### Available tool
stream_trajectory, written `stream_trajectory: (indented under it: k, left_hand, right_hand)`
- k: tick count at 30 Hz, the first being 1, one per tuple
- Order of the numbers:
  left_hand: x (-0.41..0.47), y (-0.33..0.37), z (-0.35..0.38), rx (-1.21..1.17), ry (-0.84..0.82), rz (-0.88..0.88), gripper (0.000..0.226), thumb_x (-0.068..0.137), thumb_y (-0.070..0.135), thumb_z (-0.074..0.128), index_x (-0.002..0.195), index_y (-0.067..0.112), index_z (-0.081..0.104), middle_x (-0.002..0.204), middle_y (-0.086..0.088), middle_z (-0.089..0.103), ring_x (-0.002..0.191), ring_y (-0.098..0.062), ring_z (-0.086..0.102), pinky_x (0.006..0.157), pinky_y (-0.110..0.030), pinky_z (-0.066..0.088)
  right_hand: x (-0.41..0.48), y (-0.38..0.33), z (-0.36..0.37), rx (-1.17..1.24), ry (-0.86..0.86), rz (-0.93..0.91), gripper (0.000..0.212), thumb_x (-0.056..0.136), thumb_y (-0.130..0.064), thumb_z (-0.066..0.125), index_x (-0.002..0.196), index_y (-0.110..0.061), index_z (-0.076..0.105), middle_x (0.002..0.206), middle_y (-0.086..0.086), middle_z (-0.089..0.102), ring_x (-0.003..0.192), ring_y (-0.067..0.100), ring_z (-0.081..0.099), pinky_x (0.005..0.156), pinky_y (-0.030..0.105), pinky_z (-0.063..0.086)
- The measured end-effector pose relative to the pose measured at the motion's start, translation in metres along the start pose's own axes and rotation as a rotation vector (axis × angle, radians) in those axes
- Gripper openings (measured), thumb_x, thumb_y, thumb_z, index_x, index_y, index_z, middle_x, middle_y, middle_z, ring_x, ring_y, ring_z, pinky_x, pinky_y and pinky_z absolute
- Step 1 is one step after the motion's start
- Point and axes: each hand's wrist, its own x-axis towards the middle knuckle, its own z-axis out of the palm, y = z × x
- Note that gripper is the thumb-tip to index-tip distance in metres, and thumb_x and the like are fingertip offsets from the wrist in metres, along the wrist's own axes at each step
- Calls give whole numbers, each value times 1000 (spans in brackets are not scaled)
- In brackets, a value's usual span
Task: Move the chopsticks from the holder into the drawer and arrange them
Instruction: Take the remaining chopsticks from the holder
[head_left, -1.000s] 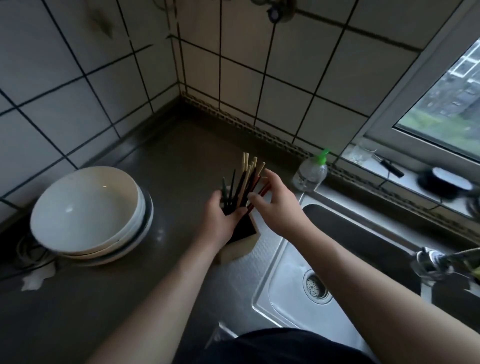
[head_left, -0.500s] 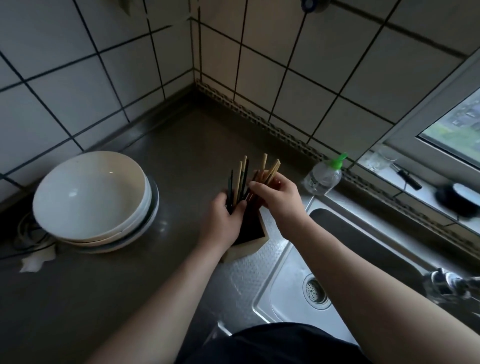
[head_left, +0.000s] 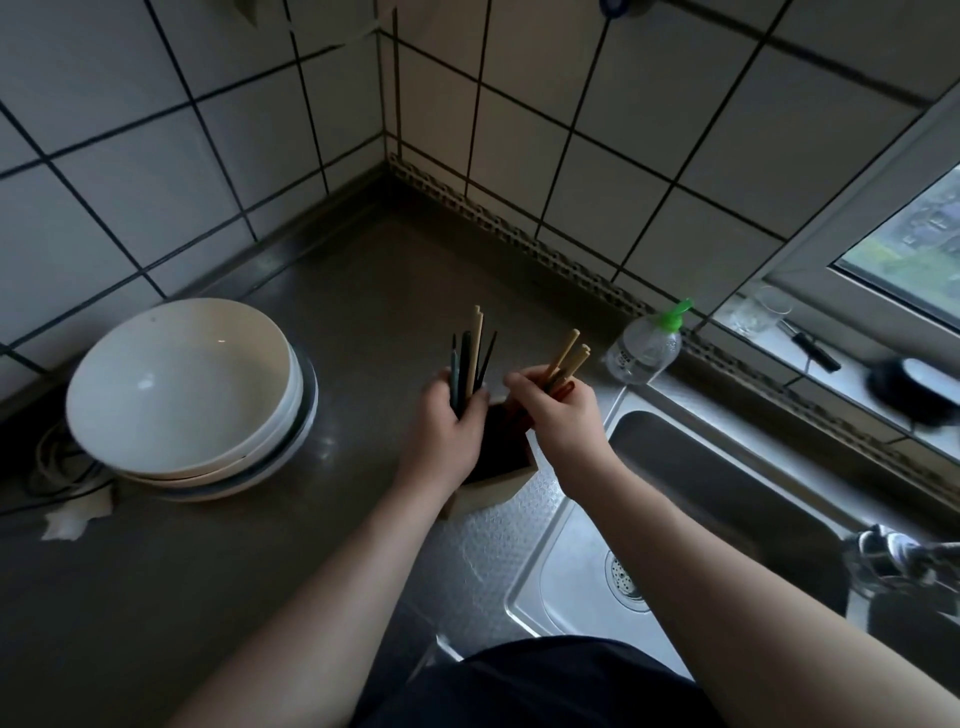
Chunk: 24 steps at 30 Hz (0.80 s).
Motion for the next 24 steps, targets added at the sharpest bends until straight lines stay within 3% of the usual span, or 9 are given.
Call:
stream_trajectory:
  k: [3,6,11,16,20,24]
  left_hand:
    - [0,0,0,-31,-6,-3,12,97,33,57,89,25,56,80,4,60,74,-9,61,68,-28,46]
    - [-4,2,-1,7,11,31,18,100,33,52,84,26,55,74,8,60,69,-1,60,66,-28,46]
    - [-12,8,-1,-64,24,59,26,104,27,46,94,14,65,86,14,65,80,19,59,68,1,38]
    - [-15,10,-1,-59,58,118,20,105,22,41,96,25,59,92,14,67,90,15,57,75,2,35]
    - [-17,15,0,-96,73,187,16,104,17,41,99,25,54,94,9,69,94,7,62,82,-3,40]
    - [-17,17,-1,-174,97,208,18,104,13,41,100,25,55,99,6,70,98,0,67,89,-18,50]
  right_hand:
    - [-5,3,2,-5,4,0,13,93,-22,61,90,-11,69,84,5,71,77,12,68,71,22,53]
    - [-12,2,5,90,9,-32,20,97,-19,54,100,-3,64,90,10,75,86,16,72,78,24,56]
    - [-21,-1,8,145,95,-119,19,99,-16,49,92,-6,64,79,-1,72,79,9,71,79,22,56]
    - [-25,-3,9,136,178,-162,17,99,-15,50,89,-11,63,83,2,74,83,12,72,83,27,56]
    - [-25,-5,8,197,229,-202,19,99,-8,47,96,-2,65,90,14,73,86,18,72,84,27,58]
    - [-26,3,7,225,218,-175,19,98,-7,50,97,-3,68,91,11,74,90,17,72,87,28,57]
